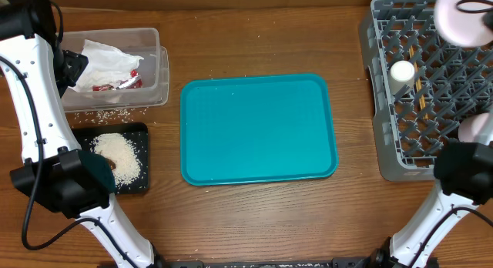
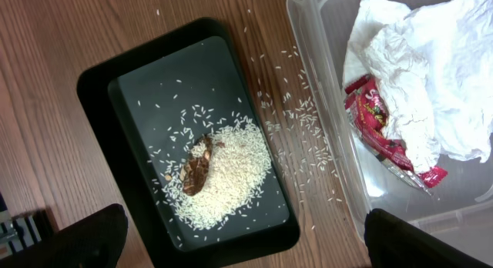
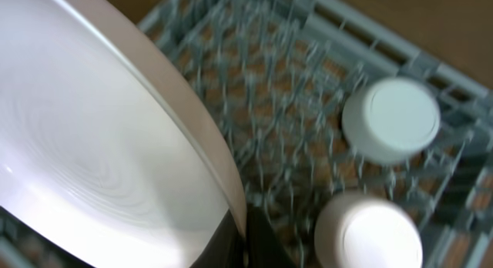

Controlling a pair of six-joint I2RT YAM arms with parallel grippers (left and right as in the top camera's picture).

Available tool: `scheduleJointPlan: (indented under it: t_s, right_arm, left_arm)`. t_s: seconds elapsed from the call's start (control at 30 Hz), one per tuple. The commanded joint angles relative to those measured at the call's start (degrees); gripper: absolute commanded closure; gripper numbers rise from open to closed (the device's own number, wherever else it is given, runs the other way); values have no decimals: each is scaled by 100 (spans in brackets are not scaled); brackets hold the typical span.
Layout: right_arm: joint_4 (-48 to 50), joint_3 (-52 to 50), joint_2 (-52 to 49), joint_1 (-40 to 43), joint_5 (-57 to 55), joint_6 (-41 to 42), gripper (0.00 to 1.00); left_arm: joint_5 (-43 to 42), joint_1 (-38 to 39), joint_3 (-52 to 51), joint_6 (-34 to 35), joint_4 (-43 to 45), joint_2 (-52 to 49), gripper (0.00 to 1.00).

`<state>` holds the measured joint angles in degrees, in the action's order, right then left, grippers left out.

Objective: Sort waste into correct bins and load items into the dishwasher
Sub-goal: 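Lift the white plate and carry it right to the dish rack, then stand the white plate upright in the rack's back-right slots and release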

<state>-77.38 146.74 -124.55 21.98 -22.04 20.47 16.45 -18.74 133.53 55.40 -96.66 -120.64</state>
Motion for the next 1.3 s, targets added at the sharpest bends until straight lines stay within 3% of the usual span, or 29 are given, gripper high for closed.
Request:
scheduleJointPlan:
  t_s: [0.0,0.23,0.43,0.8,0.83,0.87,0.93,0.97,1.03,1.13,1.27]
  right_arm:
    - [551,-332,101,125,-111,-603,96]
    - [1908,-1357,101,140,-1237,-1051,96]
    - [2942,-2452,101,133,-1285,-1934,96]
    - [3211,-2894,101,-195,-1241,-1939,94]
    - [3198,-2892,101,-243,-1244,-1895,89]
    - [3143,-2887,125,-295,-1244,-1849,76]
    - [3038,-2859,186,-385,-1270,-1670,31]
    - [2970,-2824,232,-426,-1309,-1539,18]
    - [2691,-2621,426,-525,-1604,-1043,7]
    - [2299,-2404,758,-608,-1775,-511,1]
    - [1676,-2330,1569,-656,-1110,319,0]
  left_arm:
    - [42,44,-2,76,-15,111,0]
    - [42,44,-2,76,-15,111,0]
    - [42,44,-2,76,-15,111,0]
    - [42,44,-2,76,-15,111,0]
    - [42,44,-2,76,-15,111,0]
    - [42,44,-2,76,-15,111,0]
    - [42,44,-2,76,-15,111,0]
    - [42,44,-2,76,-13,111,0]
    - [42,44,-2,76,-15,111,0]
    - [42,44,-2,76,-15,111,0]
    - [42,44,-2,76,-15,111,0]
